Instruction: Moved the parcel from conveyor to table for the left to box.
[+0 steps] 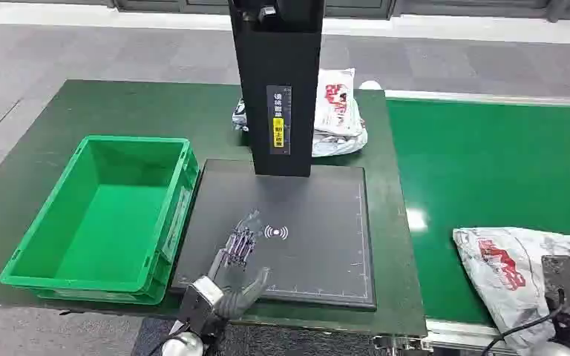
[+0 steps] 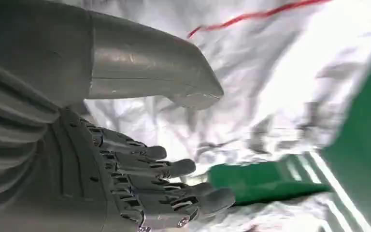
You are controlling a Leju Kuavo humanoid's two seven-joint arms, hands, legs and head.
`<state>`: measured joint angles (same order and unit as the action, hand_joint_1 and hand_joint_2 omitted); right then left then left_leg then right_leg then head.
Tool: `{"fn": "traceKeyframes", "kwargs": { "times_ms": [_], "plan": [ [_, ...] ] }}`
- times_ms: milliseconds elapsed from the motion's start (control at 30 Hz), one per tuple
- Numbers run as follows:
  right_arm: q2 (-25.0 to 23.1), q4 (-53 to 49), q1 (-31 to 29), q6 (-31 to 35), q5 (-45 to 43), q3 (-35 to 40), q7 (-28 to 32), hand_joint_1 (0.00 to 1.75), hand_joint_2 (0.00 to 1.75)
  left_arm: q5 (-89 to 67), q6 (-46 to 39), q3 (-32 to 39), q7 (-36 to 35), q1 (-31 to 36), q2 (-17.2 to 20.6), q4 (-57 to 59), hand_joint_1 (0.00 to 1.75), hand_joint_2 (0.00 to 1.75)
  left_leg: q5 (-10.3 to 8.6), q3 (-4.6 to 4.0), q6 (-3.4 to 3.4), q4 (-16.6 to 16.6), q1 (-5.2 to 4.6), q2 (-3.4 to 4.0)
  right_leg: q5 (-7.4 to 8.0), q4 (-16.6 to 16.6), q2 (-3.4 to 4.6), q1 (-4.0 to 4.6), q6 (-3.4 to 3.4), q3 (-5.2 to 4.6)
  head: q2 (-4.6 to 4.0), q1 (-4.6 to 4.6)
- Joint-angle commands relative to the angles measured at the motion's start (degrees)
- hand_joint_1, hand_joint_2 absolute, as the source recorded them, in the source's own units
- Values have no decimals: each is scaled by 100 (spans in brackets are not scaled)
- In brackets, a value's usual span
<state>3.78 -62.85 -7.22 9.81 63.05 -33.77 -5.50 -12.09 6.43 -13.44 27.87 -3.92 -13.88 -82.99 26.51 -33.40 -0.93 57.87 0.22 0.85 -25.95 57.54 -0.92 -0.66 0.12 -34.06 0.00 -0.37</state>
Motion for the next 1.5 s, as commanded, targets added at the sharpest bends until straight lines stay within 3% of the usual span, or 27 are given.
{"fn": "traceKeyframes", "kwargs": {
  "times_ms": [33, 100, 200, 367, 600, 833, 933, 1500],
  "plan": [
    [616, 2460, -746, -121, 1043, 62, -654, 0, 175, -2, -5, -455, 9, 385, 259, 659, 0, 175, -3, 20, 3, -13, 6, -2, 8, -21, 9, 5, 0, 23, 0, 0],
    [736, 3055, -971, -322, 1351, 235, -755, 0, 175, 37, 35, -457, -71, 513, 228, 739, 0, 175, -3, 17, 3, -10, 4, -1, 7, -16, 8, 1, 0, 19, 0, 0],
    [697, 3867, -1251, -1256, 1628, 509, -598, 0, 175, 31, -14, -516, -42, 725, 220, 1115, 0, 175, -5, 13, 4, -8, 5, 3, 11, -13, 11, -1, 4, 15, 0, 0],
    [625, 4326, -1413, -1726, 1965, 930, -617, 0, 175, 42, -147, -568, 66, 887, 149, 1419, 0, 175, -6, 23, 4, -9, 5, 10, 13, -14, 18, 7, 3, 25, 0, -4],
    [643, 4303, -1412, -1757, 1969, 932, -606, 0, 175, 39, -145, -569, 65, 866, 160, 1358, 0, 175, 11, 80, 8, -4, 29, 40, 15, -45, 39, 41, 8, 92, 0, 0],
    [643, 4303, -1412, -1757, 1969, 932, -606, 0, 175, 39, -145, -569, 65, 866, 160, 1358, 0, 175, 35, 82, 19, -3, 35, 64, 14, -63, 69, 43, 24, 145, 0, 0],
    [572, 4325, -1668, -1897, 2125, 1137, -585, 0, 175, 80, -318, -496, 67, 757, 202, 1249, 0, 175, 39, 93, 22, -2, 43, 80, 18, -68, 84, 41, 30, 160, 0, 0],
    [581, 4329, -1663, -1895, 2126, 1135, -592, 0, 175, 81, -319, -501, 67, 758, 200, 1236, 0, 175, 33, 78, 44, -10, 42, 73, 38, -95, 86, 32, 48, 159, 0, 0]
  ]
}}
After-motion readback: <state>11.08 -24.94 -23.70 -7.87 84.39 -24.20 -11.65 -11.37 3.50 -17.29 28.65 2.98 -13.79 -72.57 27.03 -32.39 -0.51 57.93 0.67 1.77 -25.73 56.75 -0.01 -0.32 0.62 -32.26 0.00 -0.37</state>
